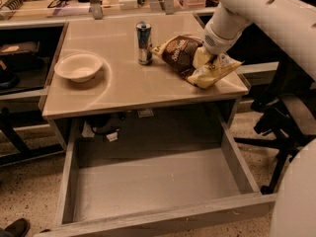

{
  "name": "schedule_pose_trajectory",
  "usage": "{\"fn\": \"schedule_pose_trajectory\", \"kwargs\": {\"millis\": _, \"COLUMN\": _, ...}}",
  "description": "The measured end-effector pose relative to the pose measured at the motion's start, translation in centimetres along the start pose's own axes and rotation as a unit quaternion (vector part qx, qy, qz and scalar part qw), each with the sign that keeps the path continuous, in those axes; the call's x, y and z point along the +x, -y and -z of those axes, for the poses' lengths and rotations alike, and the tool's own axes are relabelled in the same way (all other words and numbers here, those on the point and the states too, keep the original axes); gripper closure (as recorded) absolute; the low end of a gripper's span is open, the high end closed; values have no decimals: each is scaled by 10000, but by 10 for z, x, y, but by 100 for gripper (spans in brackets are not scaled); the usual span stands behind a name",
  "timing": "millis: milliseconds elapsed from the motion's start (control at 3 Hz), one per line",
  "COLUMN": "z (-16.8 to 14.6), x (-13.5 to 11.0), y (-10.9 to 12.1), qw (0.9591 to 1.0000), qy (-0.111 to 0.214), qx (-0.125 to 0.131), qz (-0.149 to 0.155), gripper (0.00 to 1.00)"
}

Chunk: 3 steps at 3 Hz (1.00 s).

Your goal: Pick brown chip bag from top drawer and place on counter

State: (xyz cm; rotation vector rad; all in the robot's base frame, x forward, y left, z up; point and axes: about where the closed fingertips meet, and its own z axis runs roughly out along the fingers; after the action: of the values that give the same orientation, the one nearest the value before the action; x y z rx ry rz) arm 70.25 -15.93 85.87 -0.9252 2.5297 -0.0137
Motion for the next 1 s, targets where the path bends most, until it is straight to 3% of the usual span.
{"fn": "schedule_pose_trajectory", "kwargs": {"millis": 667, "z": 0, "x": 0, "y": 0, "qw": 10000, "qy": 0, "qx": 0, "qz": 0, "gripper": 11}}
{"fn": "schedule_pose_trajectory", "kwargs": {"millis": 1000, "z": 0, "x": 0, "y": 0, "qw": 10000, "qy": -1, "qx": -1, "qz": 1, "gripper": 0}}
